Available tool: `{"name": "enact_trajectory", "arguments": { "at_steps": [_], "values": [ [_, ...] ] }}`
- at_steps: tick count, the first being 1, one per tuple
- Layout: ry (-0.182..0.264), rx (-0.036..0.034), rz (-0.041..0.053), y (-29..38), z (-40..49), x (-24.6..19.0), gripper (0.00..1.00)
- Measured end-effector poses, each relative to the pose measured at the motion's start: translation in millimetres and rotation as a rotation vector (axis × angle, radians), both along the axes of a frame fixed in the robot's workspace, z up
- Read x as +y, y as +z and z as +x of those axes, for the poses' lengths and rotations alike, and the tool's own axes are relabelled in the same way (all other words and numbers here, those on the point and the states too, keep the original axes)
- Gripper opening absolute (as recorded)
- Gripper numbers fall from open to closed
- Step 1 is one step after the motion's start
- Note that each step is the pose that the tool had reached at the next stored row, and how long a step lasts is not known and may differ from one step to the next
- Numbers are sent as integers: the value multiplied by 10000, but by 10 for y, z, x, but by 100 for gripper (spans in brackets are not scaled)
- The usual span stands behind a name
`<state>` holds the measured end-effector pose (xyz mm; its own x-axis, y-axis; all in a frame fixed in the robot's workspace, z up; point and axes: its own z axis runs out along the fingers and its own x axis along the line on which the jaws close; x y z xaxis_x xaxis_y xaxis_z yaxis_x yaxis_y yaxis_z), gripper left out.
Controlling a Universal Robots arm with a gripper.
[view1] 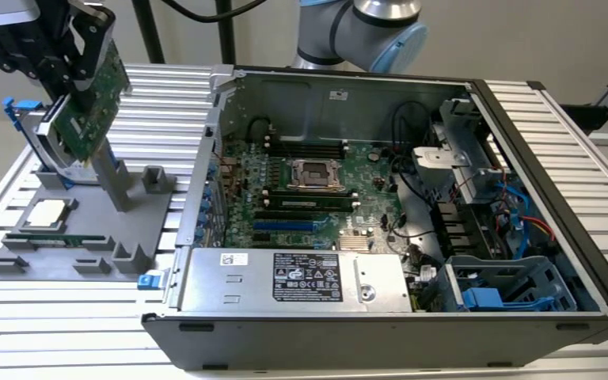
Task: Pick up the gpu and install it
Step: 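Pick up the gpu and move the gpu toward the slot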
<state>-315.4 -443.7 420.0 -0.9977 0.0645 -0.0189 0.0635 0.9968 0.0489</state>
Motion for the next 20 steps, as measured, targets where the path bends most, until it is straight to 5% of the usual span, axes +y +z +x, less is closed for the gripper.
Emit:
{"name": "enact_trajectory", "arguments": {
  "at_steps": [20],
  "values": [
    [-1,13,0,0,177,0,0]
  ]
}}
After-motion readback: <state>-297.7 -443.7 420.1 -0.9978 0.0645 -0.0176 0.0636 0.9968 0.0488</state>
